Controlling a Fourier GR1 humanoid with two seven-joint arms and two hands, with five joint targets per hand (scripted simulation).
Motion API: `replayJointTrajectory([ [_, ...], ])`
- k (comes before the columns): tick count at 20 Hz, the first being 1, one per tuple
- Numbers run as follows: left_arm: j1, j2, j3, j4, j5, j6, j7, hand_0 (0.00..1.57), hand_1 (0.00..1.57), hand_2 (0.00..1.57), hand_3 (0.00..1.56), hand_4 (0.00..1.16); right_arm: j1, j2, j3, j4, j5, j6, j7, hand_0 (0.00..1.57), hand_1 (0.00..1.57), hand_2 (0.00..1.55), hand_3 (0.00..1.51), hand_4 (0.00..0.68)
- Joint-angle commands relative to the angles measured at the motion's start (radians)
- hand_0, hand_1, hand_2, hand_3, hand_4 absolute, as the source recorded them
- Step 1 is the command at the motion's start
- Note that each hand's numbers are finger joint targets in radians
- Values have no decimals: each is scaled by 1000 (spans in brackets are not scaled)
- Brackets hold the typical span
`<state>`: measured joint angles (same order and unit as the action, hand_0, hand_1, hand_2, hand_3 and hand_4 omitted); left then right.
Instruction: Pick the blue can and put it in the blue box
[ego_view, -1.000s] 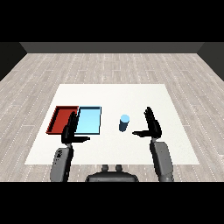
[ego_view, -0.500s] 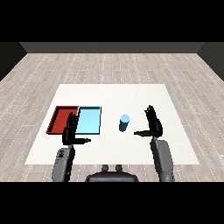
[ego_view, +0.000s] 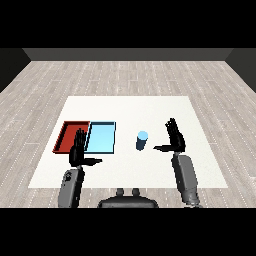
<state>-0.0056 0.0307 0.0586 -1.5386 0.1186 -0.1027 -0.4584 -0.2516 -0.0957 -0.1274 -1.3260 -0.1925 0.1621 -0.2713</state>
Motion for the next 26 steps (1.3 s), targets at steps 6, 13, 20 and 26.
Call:
replayJointTrajectory([
  [6, -12, 16, 17, -18, 44, -23, 36, 0, 0, 0, 0, 0, 0, 47, 34, 43, -3, -40, 33, 0, 0, 0, 0, 0],
  [13, 16, 5, 5, -1, 22, 19, -6, 0, 0, 0, 0, 0, -147, 43, -17, 333, -16, -17, -74, 0, 0, 0, 0, 0],
  [20, 23, 46, 32, -88, 92, -39, 56, 0, 0, 0, 0, 0, -130, 94, 39, 321, -8, -90, -60, 0, 0, 0, 0, 0],
  [26, 10, 19, 24, -61, 61, 7, 25, 0, 0, 0, 0, 0, -159, 64, 0, 487, -12, -19, -177, 0, 0, 0, 0, 0],
])
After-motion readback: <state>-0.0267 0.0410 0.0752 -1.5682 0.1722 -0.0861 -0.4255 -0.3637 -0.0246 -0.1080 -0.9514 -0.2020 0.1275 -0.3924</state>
